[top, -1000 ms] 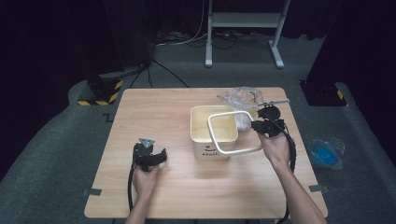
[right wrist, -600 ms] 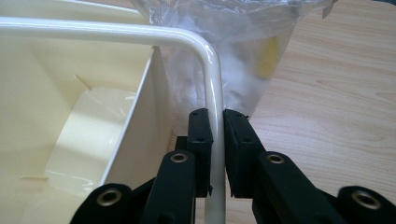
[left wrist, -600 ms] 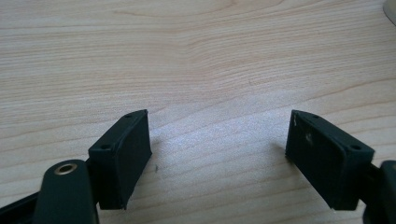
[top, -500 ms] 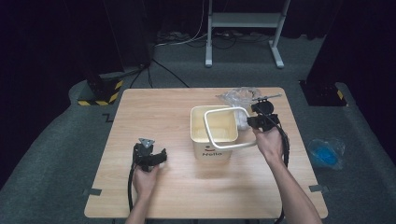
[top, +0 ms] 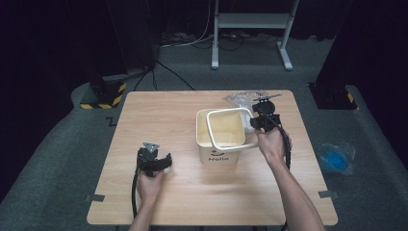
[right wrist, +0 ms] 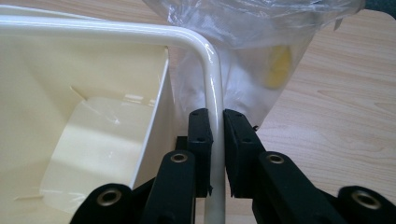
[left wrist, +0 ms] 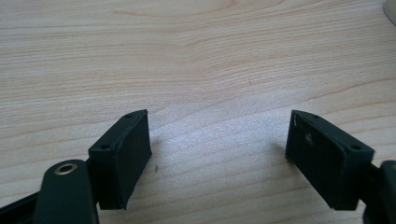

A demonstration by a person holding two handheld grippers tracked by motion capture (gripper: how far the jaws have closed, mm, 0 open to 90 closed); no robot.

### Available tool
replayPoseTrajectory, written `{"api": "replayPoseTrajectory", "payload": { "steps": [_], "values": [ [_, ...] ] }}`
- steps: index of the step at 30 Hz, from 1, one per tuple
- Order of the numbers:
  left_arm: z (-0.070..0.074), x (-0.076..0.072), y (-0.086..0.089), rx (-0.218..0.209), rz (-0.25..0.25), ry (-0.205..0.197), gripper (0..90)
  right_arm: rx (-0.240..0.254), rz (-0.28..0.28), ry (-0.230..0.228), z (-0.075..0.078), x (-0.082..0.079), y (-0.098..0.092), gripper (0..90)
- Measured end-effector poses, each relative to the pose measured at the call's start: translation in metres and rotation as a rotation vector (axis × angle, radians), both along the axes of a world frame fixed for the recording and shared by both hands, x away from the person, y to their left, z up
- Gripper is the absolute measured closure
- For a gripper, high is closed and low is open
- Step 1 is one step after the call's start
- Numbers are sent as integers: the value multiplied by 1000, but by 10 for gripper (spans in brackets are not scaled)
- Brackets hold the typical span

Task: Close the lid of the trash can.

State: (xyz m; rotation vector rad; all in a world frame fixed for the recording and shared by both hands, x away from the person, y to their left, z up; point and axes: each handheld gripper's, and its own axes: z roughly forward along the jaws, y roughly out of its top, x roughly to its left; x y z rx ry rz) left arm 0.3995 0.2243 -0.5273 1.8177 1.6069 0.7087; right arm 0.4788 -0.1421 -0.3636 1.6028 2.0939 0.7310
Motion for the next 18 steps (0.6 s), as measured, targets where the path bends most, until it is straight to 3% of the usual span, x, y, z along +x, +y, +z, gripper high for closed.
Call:
{"api": "replayPoseTrajectory", "payload": {
  "steps": [18],
  "values": [
    [0, 0, 0, 0, 0, 0, 220, -24, -11, 10, -1, 8, 20, 817]
  ]
}}
